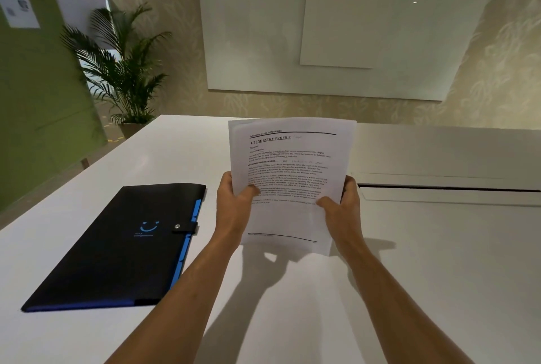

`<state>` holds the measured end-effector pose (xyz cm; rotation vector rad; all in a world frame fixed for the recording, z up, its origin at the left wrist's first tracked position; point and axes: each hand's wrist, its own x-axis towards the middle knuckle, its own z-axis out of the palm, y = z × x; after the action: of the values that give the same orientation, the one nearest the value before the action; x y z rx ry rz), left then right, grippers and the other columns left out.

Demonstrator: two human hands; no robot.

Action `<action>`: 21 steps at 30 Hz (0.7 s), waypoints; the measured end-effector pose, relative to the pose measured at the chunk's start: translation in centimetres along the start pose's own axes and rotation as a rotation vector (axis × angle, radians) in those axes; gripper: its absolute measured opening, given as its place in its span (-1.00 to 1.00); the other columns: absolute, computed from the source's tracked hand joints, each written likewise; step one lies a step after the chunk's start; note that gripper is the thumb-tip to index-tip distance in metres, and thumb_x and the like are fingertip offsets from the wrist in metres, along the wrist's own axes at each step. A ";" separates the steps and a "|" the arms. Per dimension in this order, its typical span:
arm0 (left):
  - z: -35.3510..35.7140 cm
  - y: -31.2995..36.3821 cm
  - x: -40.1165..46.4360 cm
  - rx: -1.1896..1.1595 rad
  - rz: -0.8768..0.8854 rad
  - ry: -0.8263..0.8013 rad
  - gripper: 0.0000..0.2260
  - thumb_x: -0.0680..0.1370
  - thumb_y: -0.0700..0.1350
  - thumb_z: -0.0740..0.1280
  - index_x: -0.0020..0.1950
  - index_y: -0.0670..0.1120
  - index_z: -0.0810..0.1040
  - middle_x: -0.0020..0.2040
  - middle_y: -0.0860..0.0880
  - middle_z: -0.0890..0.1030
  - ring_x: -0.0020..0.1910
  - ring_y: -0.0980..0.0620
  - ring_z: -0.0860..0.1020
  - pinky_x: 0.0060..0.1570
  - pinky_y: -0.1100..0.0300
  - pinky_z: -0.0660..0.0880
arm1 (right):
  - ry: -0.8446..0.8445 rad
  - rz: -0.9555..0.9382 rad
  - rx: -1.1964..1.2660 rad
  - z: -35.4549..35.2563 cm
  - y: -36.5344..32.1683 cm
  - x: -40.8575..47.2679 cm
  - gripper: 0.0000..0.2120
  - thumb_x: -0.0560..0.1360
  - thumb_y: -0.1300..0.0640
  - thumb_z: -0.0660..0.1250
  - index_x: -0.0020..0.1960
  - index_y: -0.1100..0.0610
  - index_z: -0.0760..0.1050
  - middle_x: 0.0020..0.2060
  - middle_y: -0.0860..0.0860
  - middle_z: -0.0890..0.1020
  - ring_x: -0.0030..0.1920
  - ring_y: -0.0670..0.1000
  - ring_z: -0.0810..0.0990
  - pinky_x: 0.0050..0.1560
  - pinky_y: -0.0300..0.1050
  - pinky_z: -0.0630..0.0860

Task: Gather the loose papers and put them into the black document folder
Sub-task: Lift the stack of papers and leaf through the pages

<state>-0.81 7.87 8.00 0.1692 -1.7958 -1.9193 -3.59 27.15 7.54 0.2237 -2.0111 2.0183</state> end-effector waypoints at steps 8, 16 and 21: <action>0.2 -0.1 0.5 0.008 -0.029 0.036 -0.71 0.48 -0.20 0.34 0.03 0.18 0.42 0.01 0.11 0.58 -0.02 0.01 0.58 -0.26 0.24 0.52 | -0.013 0.011 0.016 0.1 0.8 -0.1 -0.62 0.28 0.26 0.24 0.01 -0.10 0.44 0.01 -0.09 0.63 0.02 -0.05 0.62 -0.21 -0.29 0.57; 0.1 -0.1 0.6 -0.003 -0.053 0.010 -0.78 0.50 -0.19 0.30 0.02 0.13 0.56 -0.03 0.07 0.66 -0.05 -0.06 0.63 -0.18 0.10 0.59 | 0.020 -0.080 -0.091 0.3 0.9 0.2 -0.61 0.41 0.40 0.24 0.10 0.00 0.33 -0.01 -0.17 0.54 0.01 -0.15 0.55 -0.27 -0.44 0.51; 0.0 -0.3 -0.1 -0.025 -0.018 -0.021 -0.77 0.49 -0.19 0.30 0.02 0.14 0.58 -0.05 0.09 0.67 -0.06 -0.04 0.64 -0.23 0.19 0.58 | 0.016 -0.060 -0.005 0.4 1.4 -0.3 -0.58 0.36 0.30 0.28 0.15 0.03 0.30 0.01 -0.11 0.55 0.00 -0.13 0.57 -0.21 -0.36 0.55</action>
<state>-0.82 7.89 7.73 0.1577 -1.7886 -1.9619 -3.78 26.72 6.11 0.2625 -1.9753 1.9727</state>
